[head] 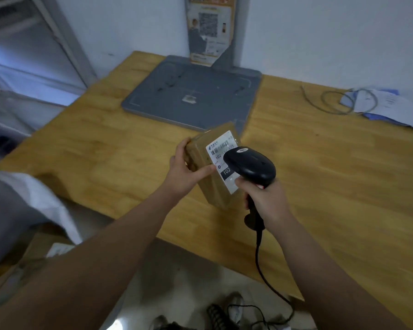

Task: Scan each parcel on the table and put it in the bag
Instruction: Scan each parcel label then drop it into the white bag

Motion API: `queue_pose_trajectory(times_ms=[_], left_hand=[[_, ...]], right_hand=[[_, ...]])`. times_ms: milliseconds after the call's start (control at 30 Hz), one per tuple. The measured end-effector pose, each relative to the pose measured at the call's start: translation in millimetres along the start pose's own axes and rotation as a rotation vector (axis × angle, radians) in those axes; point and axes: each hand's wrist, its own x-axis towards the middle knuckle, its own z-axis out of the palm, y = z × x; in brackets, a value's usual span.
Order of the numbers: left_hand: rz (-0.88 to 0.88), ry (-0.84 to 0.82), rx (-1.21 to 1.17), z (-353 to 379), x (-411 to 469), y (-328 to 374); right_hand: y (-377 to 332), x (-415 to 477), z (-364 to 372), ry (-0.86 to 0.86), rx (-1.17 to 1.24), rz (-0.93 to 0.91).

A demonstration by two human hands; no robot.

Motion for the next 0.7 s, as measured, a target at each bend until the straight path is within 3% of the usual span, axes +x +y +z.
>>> queue_pose_trajectory(times_ms=[233,400,600,700], left_hand=[[-0.07,0.459,-0.105,-141.3,-115.3,-59.0],[-0.084,0.692,0.07,-246.2,-187.6,-97.0],[-0.095,0.58,0.566,-310.8,-218.2,-120.7],[-0.135,0.499,0.654,-321.3,-221.7,-137.9]], right_hand=[[23.4,-34.1,144.8,-0.197,0.066,-0.028],[64.3,-60.8,258.0,-0.269,-0.097,-0.017],[115.0,-73.9,324.3,-0.399,-0.355,-0.06],[139.4,-75.9,333.3,-0.418,-0.539,-0.048]])
